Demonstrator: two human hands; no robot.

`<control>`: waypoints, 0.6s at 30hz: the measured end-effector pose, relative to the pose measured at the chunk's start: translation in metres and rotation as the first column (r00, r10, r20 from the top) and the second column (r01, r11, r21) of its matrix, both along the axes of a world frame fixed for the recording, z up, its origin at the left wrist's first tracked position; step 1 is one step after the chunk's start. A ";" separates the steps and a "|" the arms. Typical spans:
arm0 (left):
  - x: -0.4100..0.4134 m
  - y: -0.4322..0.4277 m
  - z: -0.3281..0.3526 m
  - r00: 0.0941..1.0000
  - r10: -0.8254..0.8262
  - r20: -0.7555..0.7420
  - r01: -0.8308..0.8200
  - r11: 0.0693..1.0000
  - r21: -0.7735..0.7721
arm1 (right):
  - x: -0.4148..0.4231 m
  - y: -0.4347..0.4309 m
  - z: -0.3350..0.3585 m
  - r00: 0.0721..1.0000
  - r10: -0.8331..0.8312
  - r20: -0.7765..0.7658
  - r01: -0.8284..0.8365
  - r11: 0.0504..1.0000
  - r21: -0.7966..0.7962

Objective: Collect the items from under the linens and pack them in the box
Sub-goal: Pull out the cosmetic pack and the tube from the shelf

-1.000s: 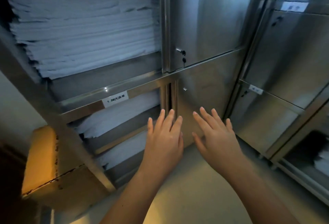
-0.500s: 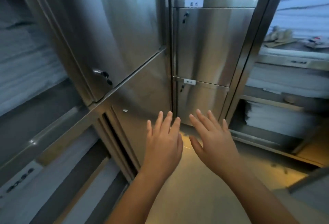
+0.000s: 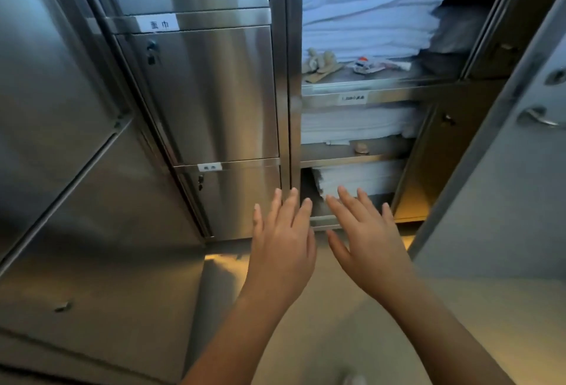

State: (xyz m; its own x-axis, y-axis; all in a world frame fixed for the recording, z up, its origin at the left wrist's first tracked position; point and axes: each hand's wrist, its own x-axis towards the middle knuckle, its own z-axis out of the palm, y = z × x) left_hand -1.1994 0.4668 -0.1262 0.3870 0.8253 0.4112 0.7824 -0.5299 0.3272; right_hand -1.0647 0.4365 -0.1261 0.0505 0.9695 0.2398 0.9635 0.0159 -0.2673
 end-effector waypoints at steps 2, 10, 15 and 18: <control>0.023 0.015 -0.002 1.000 -0.023 0.003 0.023 1.000 0.021 | 0.022 0.013 -0.003 1.000 -0.029 0.008 0.029 1.000 -0.011; 0.128 0.086 -0.001 0.997 -0.063 -0.051 0.064 0.998 0.020 | 0.132 0.074 -0.003 0.997 -0.077 0.019 0.078 0.997 -0.011; 0.189 0.120 0.003 0.996 -0.084 -0.033 0.085 0.996 0.041 | 0.192 0.104 0.002 0.993 -0.111 0.027 0.111 0.994 -0.016; 0.220 0.137 0.005 0.990 -0.135 -0.030 0.136 0.989 0.052 | 0.215 0.123 0.002 0.992 -0.120 0.026 0.120 0.992 -0.028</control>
State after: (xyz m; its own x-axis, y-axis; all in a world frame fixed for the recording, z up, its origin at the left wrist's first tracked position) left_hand -0.9794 0.6039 -0.1209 0.5052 0.7415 0.4415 0.7103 -0.6479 0.2752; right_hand -0.8499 0.5593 -0.1237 0.1613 0.9636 0.2134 0.9642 -0.1078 -0.2421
